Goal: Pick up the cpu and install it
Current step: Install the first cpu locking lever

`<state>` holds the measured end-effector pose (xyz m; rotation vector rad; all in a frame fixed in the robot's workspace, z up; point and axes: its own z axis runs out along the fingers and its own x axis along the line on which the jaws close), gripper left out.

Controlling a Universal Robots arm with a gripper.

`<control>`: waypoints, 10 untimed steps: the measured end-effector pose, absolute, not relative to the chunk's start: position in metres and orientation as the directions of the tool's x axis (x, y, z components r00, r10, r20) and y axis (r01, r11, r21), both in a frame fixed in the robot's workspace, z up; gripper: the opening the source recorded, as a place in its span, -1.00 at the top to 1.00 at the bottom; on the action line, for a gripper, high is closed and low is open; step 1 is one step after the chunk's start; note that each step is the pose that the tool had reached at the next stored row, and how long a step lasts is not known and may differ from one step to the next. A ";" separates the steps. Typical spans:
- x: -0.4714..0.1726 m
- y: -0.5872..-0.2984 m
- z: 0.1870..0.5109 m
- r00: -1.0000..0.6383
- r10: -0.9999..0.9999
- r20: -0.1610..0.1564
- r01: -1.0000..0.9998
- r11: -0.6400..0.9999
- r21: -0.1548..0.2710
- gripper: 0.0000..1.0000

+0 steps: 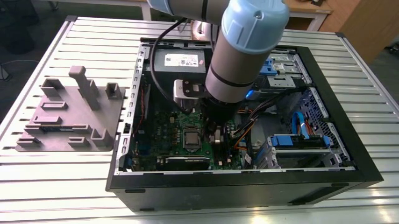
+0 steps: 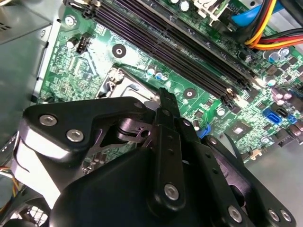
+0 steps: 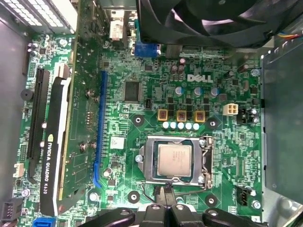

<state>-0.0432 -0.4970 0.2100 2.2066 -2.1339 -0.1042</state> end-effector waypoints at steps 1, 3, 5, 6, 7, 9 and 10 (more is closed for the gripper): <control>-0.043 -0.498 0.209 0.034 -0.999 0.000 -0.995 -0.034 0.097 0.80; -0.043 -0.499 0.208 0.036 -0.999 0.000 -0.995 -0.036 0.096 0.80; -0.043 -0.501 0.206 0.038 -0.999 0.000 -0.995 -0.037 0.096 0.80; -0.043 -0.501 0.205 0.039 -0.999 0.000 -0.995 -0.038 0.096 0.80; -0.043 -0.502 0.203 0.040 -0.999 0.000 -0.995 -0.039 0.095 0.80; -0.043 -0.502 0.201 0.041 -0.999 0.000 -0.995 -0.041 0.095 0.80; -0.043 -0.502 0.200 0.042 -0.999 0.000 -0.995 -0.042 0.095 0.80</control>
